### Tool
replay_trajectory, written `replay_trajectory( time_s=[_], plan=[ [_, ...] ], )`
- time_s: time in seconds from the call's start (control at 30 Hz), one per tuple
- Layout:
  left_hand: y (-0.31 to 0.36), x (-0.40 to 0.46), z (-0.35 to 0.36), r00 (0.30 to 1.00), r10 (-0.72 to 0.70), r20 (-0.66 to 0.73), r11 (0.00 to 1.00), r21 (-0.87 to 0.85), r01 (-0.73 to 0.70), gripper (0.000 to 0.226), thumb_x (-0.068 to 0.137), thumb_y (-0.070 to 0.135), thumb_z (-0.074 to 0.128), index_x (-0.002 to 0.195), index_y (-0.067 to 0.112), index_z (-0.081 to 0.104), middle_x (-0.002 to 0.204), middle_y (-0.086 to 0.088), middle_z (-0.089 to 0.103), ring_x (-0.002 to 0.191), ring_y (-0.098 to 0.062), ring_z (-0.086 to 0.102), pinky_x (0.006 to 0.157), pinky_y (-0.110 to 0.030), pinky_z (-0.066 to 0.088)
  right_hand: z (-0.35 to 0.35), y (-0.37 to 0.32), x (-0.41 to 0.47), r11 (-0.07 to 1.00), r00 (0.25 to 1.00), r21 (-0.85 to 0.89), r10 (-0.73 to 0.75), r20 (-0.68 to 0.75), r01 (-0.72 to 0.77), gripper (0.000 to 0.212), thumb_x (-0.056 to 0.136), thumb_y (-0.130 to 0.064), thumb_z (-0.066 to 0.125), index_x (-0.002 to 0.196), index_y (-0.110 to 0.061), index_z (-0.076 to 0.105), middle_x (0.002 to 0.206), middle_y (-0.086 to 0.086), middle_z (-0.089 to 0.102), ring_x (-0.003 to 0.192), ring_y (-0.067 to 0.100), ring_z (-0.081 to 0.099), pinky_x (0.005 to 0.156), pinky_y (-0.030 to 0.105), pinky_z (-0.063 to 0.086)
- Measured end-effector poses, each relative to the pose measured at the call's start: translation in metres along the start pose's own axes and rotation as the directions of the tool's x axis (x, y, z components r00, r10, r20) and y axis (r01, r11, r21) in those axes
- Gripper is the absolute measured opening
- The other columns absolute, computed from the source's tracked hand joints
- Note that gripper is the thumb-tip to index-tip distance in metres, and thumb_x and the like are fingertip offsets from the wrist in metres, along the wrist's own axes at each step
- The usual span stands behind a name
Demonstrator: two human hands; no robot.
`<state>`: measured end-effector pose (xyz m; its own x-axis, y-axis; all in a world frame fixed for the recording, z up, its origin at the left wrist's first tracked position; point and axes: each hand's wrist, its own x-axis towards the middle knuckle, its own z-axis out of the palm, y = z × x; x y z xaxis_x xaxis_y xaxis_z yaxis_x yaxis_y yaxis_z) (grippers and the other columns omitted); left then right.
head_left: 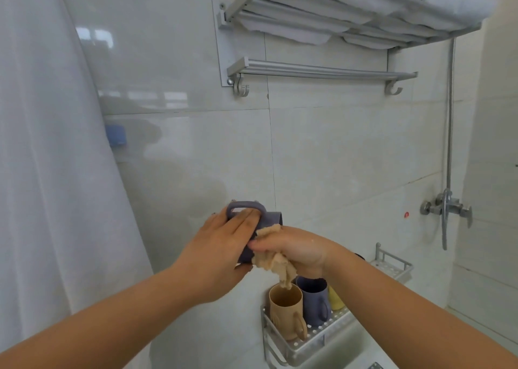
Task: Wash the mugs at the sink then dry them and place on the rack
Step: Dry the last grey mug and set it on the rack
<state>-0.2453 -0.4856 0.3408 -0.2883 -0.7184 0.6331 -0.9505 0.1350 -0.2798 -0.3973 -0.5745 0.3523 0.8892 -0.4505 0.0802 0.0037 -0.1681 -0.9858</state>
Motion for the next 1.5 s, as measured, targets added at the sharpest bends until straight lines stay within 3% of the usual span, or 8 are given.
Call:
replay_trajectory(
  time_s=[0.2, 0.3, 0.4, 0.5, 0.73, 1.0, 1.2, 1.5],
  plan=[
    [-0.016, -0.007, -0.026, 0.948, -0.128, -0.291, 0.973, -0.223, 0.063, 0.023, 0.083, 0.034, 0.051, 0.078, 0.018, 0.068, 0.076, 0.004, 0.067, 0.069, -0.018, 0.062, 0.062, -0.038, 0.056, -0.014, -0.003, -0.014, 0.857, 0.991, -0.512, -0.016, -0.131, -0.054, 0.021, 0.092, -0.025, 0.059, 0.096, -0.005, 0.063, 0.080, 0.003, 0.056, 0.078, 0.015, 0.051, 0.073, 0.029, 0.042],
    [-0.033, 0.016, -0.040, 0.867, -0.495, 0.053, 0.681, -0.596, 0.425, 0.020, 0.067, 0.047, 0.062, 0.083, 0.036, 0.060, 0.096, 0.013, 0.064, 0.096, -0.011, 0.060, 0.085, -0.034, 0.050, -0.007, -0.017, -0.023, 0.783, 0.999, -0.622, -0.030, -0.037, 0.001, 0.017, 0.093, -0.021, 0.057, 0.093, -0.005, 0.063, 0.076, 0.003, 0.055, 0.072, 0.013, 0.049, 0.068, 0.025, 0.041],
    [-0.052, 0.037, -0.051, 0.684, -0.102, 0.722, 0.456, -0.578, 0.677, 0.063, 0.058, 0.040, 0.076, 0.116, 0.043, 0.051, 0.131, 0.013, 0.054, 0.128, -0.014, 0.049, 0.103, -0.032, 0.042, 0.004, -0.033, -0.028, 0.686, 0.995, -0.726, 0.022, 0.095, 0.054, 0.020, 0.092, -0.020, 0.059, 0.073, -0.013, 0.058, 0.066, -0.002, 0.050, 0.063, 0.010, 0.045, 0.064, 0.025, 0.037],
    [-0.048, 0.043, -0.047, 0.467, 0.325, 0.822, 0.520, -0.568, 0.638, 0.056, 0.073, 0.017, 0.075, 0.126, 0.016, 0.056, 0.126, -0.008, 0.063, 0.118, -0.028, 0.059, 0.102, -0.047, 0.047, 0.010, -0.042, -0.030, 0.645, 0.975, -0.758, 0.090, 0.201, 0.096, 0.017, 0.092, -0.023, 0.060, 0.083, -0.008, 0.063, 0.073, 0.003, 0.054, 0.069, 0.012, 0.048, 0.069, 0.026, 0.040],
    [-0.027, 0.036, -0.043, 0.692, 0.073, 0.718, 0.627, -0.573, 0.527, 0.053, 0.057, 0.024, 0.083, 0.106, 0.029, 0.062, 0.096, 0.014, 0.071, 0.089, -0.008, 0.068, 0.068, -0.018, 0.051, -0.009, -0.051, -0.033, 0.817, 0.959, -0.576, 0.145, 0.245, 0.023, 0.029, 0.097, -0.038, 0.047, 0.076, -0.022, 0.057, 0.065, -0.015, 0.055, 0.063, -0.001, 0.052, 0.065, 0.014, 0.041],
    [-0.004, 0.032, -0.041, 0.891, -0.317, 0.326, 0.878, -0.253, 0.405, 0.066, 0.052, 0.043, 0.085, 0.110, 0.037, 0.053, 0.096, 0.018, 0.065, 0.084, -0.008, 0.061, 0.072, -0.034, 0.054, -0.001, -0.029, -0.010, 0.852, 0.996, -0.524, -0.048, -0.073, 0.002, 0.050, 0.091, -0.053, 0.051, 0.095, -0.005, 0.067, 0.088, 0.011, 0.065, 0.083, 0.023, 0.059, 0.082, 0.039, 0.049],
    [-0.009, 0.015, -0.006, 0.978, -0.129, -0.163, 0.991, 0.017, 0.133, 0.087, 0.054, 0.021, 0.088, 0.130, 0.012, 0.045, 0.122, -0.007, 0.060, 0.111, -0.031, 0.058, 0.073, -0.041, 0.059, 0.010, -0.029, -0.002, 0.910, 0.976, 0.412, 0.059, -0.211, 0.034, 0.041, 0.090, -0.036, 0.060, 0.115, -0.005, 0.064, 0.107, 0.012, 0.071, 0.100, 0.023, 0.068, 0.087, 0.033, 0.054],
    [-0.049, 0.005, -0.009, 0.859, -0.483, 0.168, 0.798, -0.319, 0.511, 0.078, 0.058, 0.031, 0.086, 0.124, 0.036, 0.045, 0.110, 0.018, 0.057, 0.097, -0.010, 0.059, 0.076, -0.030, 0.051, -0.006, -0.045, -0.011, 0.918, 0.893, 0.374, 0.055, -0.446, 0.130, 0.021, 0.095, -0.023, 0.054, 0.088, -0.008, 0.067, 0.087, 0.011, 0.070, 0.089, 0.022, 0.066, 0.088, 0.037, 0.052]
  ],
)
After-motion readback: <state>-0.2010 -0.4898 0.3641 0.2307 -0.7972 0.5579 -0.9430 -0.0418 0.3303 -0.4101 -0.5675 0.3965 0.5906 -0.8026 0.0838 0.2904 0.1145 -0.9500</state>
